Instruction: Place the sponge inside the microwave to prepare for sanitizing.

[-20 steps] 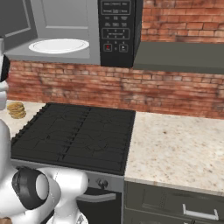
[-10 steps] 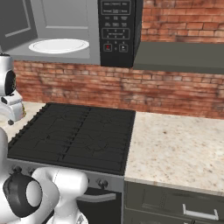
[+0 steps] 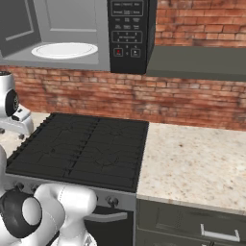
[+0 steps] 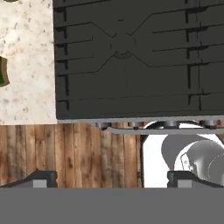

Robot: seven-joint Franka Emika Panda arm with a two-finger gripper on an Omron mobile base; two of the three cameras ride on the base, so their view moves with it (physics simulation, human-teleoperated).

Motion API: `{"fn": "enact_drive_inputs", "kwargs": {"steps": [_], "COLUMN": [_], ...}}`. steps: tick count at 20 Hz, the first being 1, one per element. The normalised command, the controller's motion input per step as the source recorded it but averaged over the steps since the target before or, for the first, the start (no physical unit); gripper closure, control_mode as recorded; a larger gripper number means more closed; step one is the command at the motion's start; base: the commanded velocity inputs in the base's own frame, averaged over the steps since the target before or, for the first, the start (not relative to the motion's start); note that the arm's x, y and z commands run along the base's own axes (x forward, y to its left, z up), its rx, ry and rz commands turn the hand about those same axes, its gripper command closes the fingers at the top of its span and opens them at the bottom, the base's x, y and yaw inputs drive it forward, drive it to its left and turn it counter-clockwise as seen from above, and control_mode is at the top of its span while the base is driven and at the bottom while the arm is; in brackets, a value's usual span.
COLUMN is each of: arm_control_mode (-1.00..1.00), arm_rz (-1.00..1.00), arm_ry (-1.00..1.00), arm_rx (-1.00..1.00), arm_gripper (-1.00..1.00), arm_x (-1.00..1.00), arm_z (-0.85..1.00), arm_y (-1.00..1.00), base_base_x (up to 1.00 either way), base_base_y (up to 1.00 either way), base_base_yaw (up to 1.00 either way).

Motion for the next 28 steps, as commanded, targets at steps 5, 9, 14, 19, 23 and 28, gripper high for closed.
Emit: {"fn": "enact_drive_inputs", "kwargs": {"steps": [5,9,14,19,23,28], "arm_control_mode": [-1.0,-1.0,-1.0,-1.0,-1.0,-1.0], "arm_rz": [0.22,0.21,0.22,0.2,0.04,-0.19], "arm_ry": [0.0,0.0,0.0,0.05,0.07,0.1], "arm_rx": [-0.03,-0.04,0.02,0.0,-0.04,-0.08], "arm_gripper": [-1.0,-1.0,-1.0,-1.0,-1.0,-1.0], "arm_x": [0.43,0.54,0.77,0.5,0.23,0.06], "arm_z": [-0.34,-0.33,-0.48,-0.08,-0.01,-0.16], "arm_y": [0.61,0.78,0.49,0.66,0.74,0.55], "base_base_x": [0.0,0.0,0.0,0.0,0.0,0.0], "base_base_y": [0.0,0.0,0.0,0.0,0.0,0.0], "base_base_yaw": [0.0,0.0,0.0,0.0,0.0,0.0]}}
